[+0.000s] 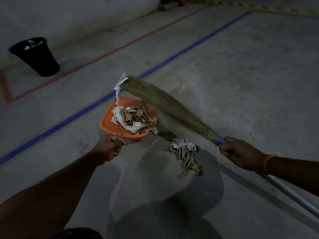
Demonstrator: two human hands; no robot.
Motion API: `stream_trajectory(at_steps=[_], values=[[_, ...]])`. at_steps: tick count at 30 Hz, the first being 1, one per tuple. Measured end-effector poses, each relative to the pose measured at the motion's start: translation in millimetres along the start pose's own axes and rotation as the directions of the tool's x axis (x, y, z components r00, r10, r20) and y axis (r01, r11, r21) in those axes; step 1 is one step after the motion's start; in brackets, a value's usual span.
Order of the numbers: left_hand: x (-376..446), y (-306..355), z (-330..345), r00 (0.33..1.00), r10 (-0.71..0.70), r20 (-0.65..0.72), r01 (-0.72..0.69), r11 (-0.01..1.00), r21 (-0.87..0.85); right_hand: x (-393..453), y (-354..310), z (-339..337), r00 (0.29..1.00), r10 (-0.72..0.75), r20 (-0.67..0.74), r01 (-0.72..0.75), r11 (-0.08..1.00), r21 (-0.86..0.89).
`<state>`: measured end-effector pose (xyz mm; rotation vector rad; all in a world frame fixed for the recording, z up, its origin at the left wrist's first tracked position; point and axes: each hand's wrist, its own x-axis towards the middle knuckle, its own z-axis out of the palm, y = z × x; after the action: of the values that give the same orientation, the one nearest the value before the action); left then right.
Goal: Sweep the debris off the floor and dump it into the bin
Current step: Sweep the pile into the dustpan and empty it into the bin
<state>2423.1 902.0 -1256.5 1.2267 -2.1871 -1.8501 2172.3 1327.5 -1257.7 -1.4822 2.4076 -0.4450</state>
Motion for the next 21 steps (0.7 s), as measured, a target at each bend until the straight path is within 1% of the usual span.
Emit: stream_trajectory(at_steps=[3, 6, 13, 21], values=[[1, 1, -1, 1.0, 0.011, -0.009, -0.011, 1.0, -0.027, 2, 0, -5, 1.0, -0.004, -0.019, 0.004, 1.0, 0.014], [1, 2, -4, 0.999, 0.011, -0.041, -0.012, 1.0, -0.006, 2, 2, -7, 0.999, -0.019, -0.039, 0.019, 1.0, 0.01], [7, -3, -13, 0.995, 0.027, -0.095, -0.03, 0.999, -0.034, -3, 7, -5, 1.0, -0.016, -0.012, 0.016, 1.0, -0.025], [12, -7, -27, 0.98, 0.058, -0.188, -0.052, 0.998, 0.037, -3, 5, -2, 1.0, -0.018, 0.001, 0.018, 1.0, -0.021]])
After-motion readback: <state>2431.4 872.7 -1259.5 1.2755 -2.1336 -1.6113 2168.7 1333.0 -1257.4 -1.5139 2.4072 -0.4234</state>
